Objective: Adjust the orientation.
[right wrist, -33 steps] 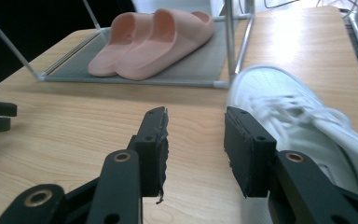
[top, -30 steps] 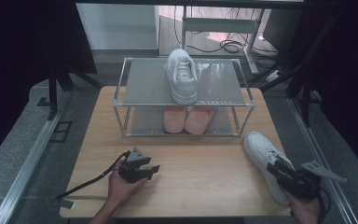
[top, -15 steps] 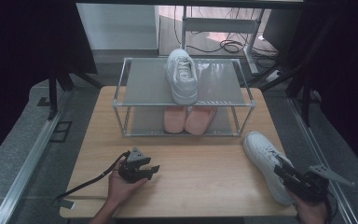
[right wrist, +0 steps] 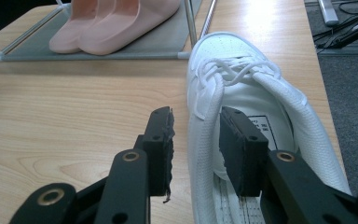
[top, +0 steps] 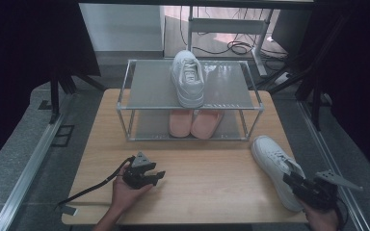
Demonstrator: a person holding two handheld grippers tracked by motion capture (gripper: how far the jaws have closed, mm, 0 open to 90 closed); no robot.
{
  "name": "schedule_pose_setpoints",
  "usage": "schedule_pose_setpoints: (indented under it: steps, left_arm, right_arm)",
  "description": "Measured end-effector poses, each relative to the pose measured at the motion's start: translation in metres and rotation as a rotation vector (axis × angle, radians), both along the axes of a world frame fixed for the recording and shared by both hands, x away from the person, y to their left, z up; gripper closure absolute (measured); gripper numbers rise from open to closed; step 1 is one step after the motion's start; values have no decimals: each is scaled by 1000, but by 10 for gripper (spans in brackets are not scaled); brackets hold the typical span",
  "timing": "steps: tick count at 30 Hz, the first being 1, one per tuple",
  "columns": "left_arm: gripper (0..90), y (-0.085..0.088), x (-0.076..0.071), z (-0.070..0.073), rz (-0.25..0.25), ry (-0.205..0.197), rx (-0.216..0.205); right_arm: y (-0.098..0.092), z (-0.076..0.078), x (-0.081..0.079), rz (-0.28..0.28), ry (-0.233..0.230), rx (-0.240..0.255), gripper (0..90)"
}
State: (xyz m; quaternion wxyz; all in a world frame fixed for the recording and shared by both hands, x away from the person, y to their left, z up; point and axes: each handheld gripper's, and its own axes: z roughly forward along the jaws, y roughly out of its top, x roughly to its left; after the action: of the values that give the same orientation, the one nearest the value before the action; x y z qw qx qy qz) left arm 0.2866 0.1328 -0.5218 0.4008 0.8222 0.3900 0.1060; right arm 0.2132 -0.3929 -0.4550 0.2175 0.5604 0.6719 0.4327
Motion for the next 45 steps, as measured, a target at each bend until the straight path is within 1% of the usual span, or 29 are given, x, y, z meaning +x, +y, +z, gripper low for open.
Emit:
schedule_pose_setpoints:
  steps: [8,13,16,21,27,31,34,37,39,40,42,45]
  left_arm:
    - [483,0,0,0,1,-1,-2]
    - [483,0,1,0,2,0,0]
    - [483,1,1,1,3,-2,-1]
    - [483,0,1,-1,1,2,1]
    - [483,0,2,-1,4,3,2]
    - [483,-1,2,-1,4,4,4]
    - [483,-1,2,-2,2,4,6]
    - [483,0,1,-1,4,1,8]
    - [483,0,1,-1,4,1,8]
    - [483,0,1,-1,4,2,7]
    - [482,-1,1,-2,2,5,7]
    - [483,-1,1,-2,1,6,4]
  right_arm:
    - [1,3,2,-8,0,-2,631]
    - [3,9,10,-13,-4,-22,627]
    - [2,10,13,-8,-8,-19,645]
    - [-12,15,19,-10,-11,6,710]
    - [-29,20,34,2,-7,0,791]
    - [-39,17,44,-2,-5,6,845]
    - [-47,12,48,-19,4,18,876]
    - [-56,7,42,-43,1,30,894]
    - [-60,7,32,-53,-18,50,897]
    - [-61,9,26,-48,-29,55,897]
    - [-56,12,13,-26,-45,57,898]
    - [-42,15,-5,36,-47,46,898]
